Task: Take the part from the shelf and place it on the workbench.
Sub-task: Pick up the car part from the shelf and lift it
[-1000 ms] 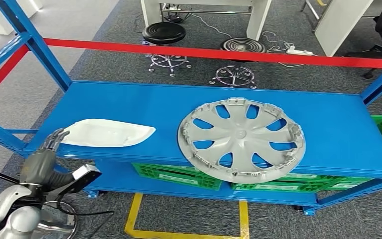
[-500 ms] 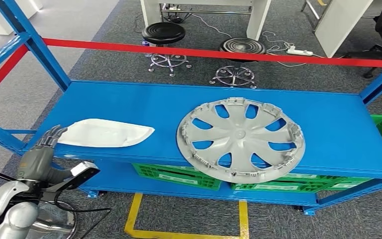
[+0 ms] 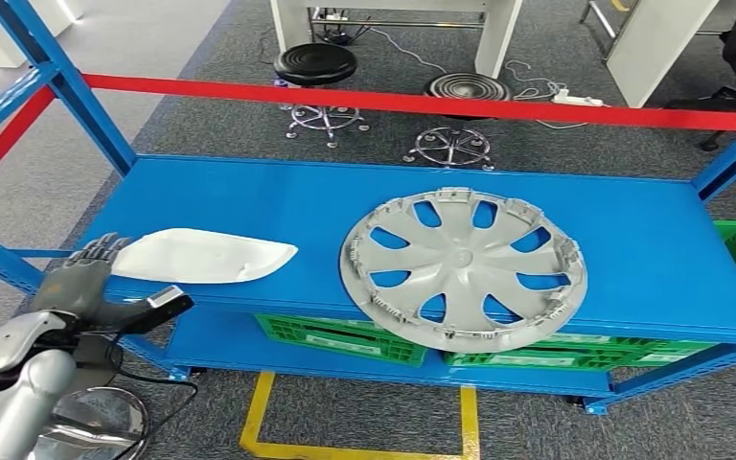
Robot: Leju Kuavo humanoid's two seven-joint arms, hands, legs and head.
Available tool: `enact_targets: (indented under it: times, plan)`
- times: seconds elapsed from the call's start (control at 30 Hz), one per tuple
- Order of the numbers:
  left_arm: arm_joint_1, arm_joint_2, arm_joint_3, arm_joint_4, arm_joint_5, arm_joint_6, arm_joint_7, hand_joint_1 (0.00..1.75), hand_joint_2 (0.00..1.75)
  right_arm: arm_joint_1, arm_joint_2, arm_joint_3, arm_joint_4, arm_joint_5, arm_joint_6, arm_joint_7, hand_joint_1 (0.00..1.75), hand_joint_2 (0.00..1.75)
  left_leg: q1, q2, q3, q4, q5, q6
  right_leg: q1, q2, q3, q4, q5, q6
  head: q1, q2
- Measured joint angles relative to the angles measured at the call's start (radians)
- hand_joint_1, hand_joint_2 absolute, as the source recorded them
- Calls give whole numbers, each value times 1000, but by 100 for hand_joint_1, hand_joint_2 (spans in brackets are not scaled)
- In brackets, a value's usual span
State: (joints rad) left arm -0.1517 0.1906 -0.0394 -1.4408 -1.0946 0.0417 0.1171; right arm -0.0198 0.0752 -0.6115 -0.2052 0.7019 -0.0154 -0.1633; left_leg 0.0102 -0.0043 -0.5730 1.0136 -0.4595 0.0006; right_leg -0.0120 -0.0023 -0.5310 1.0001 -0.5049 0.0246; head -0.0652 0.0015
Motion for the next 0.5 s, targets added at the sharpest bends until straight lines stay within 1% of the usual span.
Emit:
enact_targets:
  times: [0.17, 0.5]
  plan:
    - [-58, 7, -11, 95, -4, -5, -3, 0, 175, -3, 0, 0, 0, 9, 1, 0, 0, 175, 0, 0, 0, 0, 0, 0, 0, 0, 0, 0, 0, 0, 0, 0]
    - [-96, 20, -31, 174, -16, -8, 10, 0, 175, -6, 0, 0, 0, 24, 0, 0, 0, 175, 0, 0, 0, 0, 0, 0, 0, 0, -1, 0, 0, 0, 0, 0]
